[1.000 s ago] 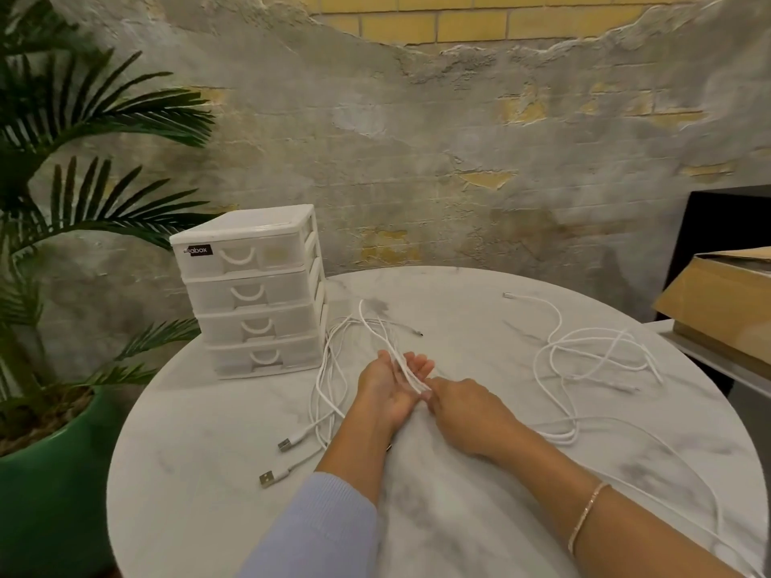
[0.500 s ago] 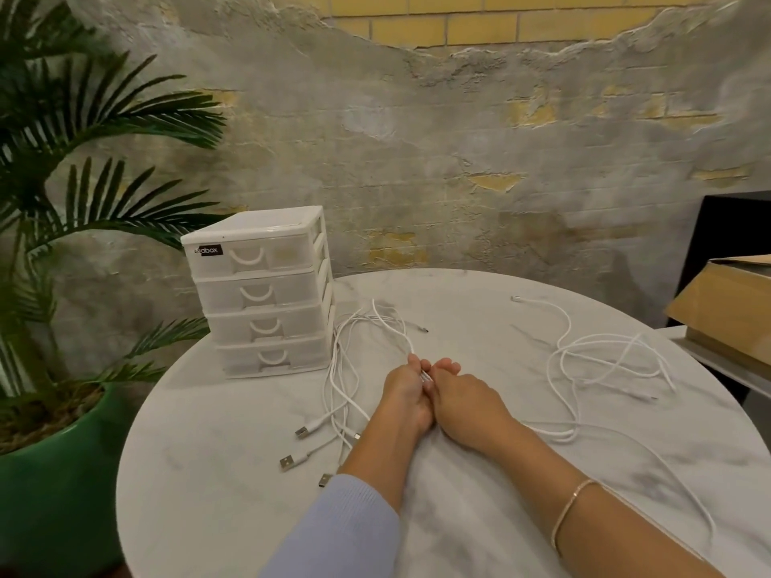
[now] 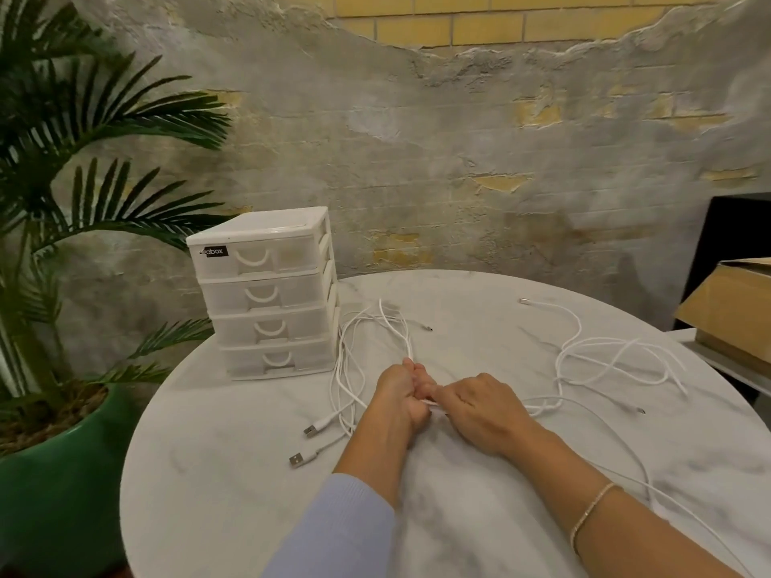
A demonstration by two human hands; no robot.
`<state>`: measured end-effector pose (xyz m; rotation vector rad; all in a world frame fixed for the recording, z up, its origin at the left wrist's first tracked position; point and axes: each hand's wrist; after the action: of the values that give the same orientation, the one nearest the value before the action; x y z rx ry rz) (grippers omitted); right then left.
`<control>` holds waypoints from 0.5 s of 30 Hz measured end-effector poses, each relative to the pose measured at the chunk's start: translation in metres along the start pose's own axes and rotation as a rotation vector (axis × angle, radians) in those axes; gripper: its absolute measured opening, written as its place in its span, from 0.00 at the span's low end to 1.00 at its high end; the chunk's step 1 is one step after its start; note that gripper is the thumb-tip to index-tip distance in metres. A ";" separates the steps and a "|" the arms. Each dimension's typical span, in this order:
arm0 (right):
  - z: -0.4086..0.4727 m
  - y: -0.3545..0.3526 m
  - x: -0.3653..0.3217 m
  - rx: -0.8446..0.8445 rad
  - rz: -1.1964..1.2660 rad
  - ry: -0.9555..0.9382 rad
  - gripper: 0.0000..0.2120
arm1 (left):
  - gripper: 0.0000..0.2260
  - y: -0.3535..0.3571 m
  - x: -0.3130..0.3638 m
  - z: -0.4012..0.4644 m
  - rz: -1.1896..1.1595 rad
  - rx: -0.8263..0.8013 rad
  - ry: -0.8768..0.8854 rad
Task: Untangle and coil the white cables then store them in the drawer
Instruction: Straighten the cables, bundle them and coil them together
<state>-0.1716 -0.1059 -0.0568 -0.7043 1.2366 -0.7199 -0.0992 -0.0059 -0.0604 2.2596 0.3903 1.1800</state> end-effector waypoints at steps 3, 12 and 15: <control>0.011 0.003 0.003 0.095 -0.087 0.108 0.21 | 0.19 0.000 0.001 -0.001 0.018 0.000 -0.019; 0.003 0.010 -0.005 -0.015 -0.055 0.011 0.22 | 0.19 0.001 -0.001 0.001 0.154 0.100 0.054; 0.005 0.013 -0.001 0.030 -0.017 0.068 0.23 | 0.18 0.000 -0.002 0.003 0.108 0.092 0.106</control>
<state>-0.1652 -0.0973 -0.0653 -0.6713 1.2809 -0.7804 -0.0983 -0.0075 -0.0634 2.3282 0.3735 1.3669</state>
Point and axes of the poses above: each hand's wrist, its own z-axis towards the middle knuckle, its own y-axis out of the palm, x = y × z, and after that the axes turned 10 degrees about z, right-handed
